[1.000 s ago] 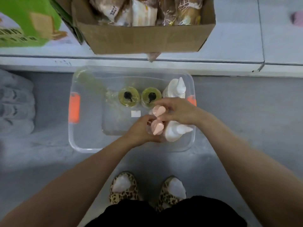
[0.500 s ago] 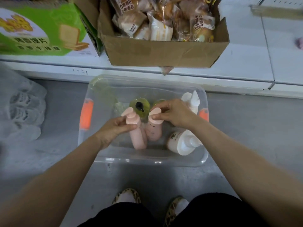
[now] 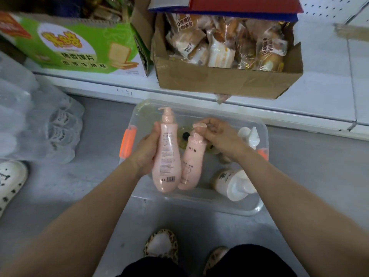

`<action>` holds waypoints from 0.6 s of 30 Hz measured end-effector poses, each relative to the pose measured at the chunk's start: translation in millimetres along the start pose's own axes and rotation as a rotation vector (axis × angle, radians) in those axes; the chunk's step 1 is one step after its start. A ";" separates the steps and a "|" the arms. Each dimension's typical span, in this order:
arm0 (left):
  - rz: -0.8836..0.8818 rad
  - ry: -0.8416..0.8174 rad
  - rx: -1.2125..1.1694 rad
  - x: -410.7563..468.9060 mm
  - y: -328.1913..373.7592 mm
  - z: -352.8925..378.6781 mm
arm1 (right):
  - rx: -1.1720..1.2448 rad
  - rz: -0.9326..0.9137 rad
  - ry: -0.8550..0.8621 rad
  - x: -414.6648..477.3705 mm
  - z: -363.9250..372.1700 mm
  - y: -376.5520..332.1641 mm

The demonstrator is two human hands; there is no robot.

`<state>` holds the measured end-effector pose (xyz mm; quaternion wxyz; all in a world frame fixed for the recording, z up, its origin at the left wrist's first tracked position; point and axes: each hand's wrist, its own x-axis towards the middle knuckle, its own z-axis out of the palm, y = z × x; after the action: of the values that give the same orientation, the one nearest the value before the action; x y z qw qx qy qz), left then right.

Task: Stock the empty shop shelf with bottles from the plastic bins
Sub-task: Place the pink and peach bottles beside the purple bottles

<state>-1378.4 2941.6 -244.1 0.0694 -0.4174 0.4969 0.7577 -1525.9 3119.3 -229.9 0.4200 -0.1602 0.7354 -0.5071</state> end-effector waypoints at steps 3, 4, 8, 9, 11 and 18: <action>-0.071 0.093 -0.079 -36.7 31.2 13.1 | 0.146 0.066 0.062 -24.0 -7.2 -44.2; -0.091 0.102 -0.099 -52.0 43.9 17.9 | 0.184 0.079 0.066 -36.0 -11.6 -63.2; -0.168 0.084 -0.126 -126.6 104.5 42.5 | 0.227 0.123 0.098 -91.2 -34.6 -148.2; -0.166 0.076 -0.116 -146.3 120.6 49.6 | 0.221 0.125 0.109 -105.9 -40.5 -170.9; -0.164 0.050 -0.089 -185.6 153.6 63.1 | 0.214 0.127 0.125 -135.9 -51.0 -217.9; -0.171 -0.050 -0.057 -320.8 278.9 107.7 | 0.190 0.074 0.216 -242.7 -84.1 -387.5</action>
<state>-1378.2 2989.8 191.8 0.1342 -0.4411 0.4359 0.7729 -1520.7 3162.9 233.0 0.3701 -0.0372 0.7303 -0.5729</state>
